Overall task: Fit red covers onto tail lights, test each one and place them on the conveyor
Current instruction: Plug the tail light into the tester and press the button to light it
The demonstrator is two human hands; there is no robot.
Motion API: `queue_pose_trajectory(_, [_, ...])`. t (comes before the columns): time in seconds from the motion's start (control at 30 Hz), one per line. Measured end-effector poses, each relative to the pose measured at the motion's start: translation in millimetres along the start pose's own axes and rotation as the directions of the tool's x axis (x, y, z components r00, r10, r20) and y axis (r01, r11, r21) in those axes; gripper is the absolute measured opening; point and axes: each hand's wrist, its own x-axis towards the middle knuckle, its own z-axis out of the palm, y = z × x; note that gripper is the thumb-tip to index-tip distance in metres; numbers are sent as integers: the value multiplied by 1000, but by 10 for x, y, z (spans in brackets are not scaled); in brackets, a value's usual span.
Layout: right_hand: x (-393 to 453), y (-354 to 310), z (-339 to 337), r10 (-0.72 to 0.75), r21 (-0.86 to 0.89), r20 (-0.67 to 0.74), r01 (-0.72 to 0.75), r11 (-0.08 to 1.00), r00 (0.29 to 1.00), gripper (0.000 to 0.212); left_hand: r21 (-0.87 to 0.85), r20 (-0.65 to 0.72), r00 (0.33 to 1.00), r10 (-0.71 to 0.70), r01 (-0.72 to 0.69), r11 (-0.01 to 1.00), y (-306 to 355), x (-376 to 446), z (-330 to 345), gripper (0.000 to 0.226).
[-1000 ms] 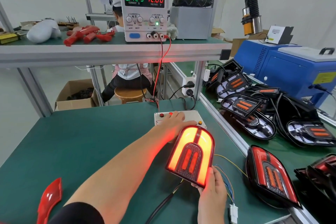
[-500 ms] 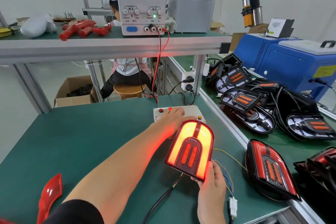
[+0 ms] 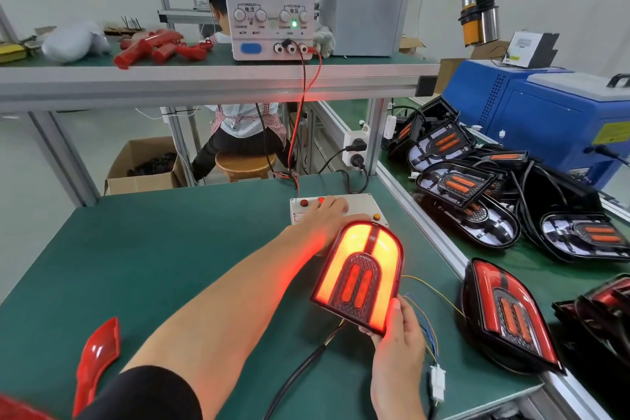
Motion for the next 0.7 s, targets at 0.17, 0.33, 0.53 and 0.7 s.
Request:
queue_pose_trajectory(0.17, [-14,-6,0,-1,-5,-2,1,1000,1000,22,33,16,1000,3,-3,999,2,3,-12,80])
queue_pose_trajectory(0.33, [-15,-1,-7,-10,-10,-7,10,1000,1000,23,34,11,1000,6,-7,999,8,6,-17,81])
queue_pose_trajectory(0.53, [12,17,-18,-14,-10,15,14,1000,1000,23,47,23,1000,3,-4,999,9,14,-35,72])
queue_pose_trajectory(0.7, [36,57,-36,-25,-27,36,26,999,999,25,48,19,1000,-17,16,999,75,-121,-152,94])
